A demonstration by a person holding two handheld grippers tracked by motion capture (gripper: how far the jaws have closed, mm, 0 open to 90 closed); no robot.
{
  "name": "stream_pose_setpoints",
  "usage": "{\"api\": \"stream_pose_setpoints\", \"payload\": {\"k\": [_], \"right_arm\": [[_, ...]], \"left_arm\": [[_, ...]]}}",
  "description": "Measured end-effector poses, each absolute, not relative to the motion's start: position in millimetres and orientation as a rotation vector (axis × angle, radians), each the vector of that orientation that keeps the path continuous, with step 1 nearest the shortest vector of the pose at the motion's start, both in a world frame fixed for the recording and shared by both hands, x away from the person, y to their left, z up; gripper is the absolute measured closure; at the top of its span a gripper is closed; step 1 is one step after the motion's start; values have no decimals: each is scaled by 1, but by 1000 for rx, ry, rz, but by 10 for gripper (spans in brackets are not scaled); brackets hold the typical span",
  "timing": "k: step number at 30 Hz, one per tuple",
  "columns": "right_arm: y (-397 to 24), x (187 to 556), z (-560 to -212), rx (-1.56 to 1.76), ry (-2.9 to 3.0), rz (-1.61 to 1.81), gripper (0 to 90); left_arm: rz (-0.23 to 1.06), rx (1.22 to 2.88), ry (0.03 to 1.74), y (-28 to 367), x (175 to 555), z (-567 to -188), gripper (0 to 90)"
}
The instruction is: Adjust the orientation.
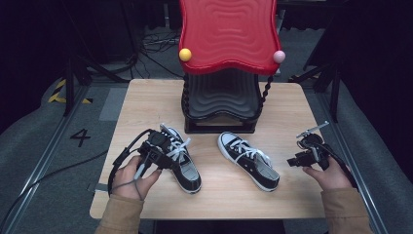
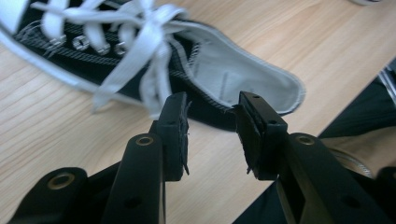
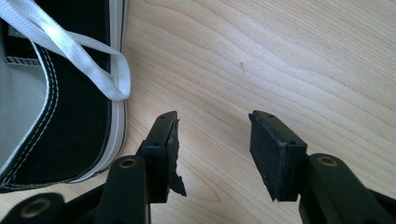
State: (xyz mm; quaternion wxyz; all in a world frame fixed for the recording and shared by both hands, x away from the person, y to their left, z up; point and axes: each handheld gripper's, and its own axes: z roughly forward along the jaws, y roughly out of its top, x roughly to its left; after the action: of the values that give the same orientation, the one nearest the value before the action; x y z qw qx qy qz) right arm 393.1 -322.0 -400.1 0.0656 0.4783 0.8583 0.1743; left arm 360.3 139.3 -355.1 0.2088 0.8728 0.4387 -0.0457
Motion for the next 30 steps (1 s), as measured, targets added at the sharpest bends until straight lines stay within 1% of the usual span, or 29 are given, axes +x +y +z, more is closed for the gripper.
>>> {"api": "stream_pose_setpoints", "payload": {"k": [4,12,21,28,30], "right_arm": [[-322,392,-400,1441,2589,523,516],[-320,392,-402,1444,2599,515,510],[-318,393,-404,1444,2607,513,500],[-319,393,-405,1450,2606,511,494],[-319,394,-405,1452,2608,510,489]], "left_arm": [[-154,2431,1167,124,359,-354,630],[-217,2446,1126,107,358,-358,597],[-289,2523,1113,80,358,-378,580],[-308,2578,1154,70,360,-390,592],[-319,2581,1161,69,360,-394,619]]}}
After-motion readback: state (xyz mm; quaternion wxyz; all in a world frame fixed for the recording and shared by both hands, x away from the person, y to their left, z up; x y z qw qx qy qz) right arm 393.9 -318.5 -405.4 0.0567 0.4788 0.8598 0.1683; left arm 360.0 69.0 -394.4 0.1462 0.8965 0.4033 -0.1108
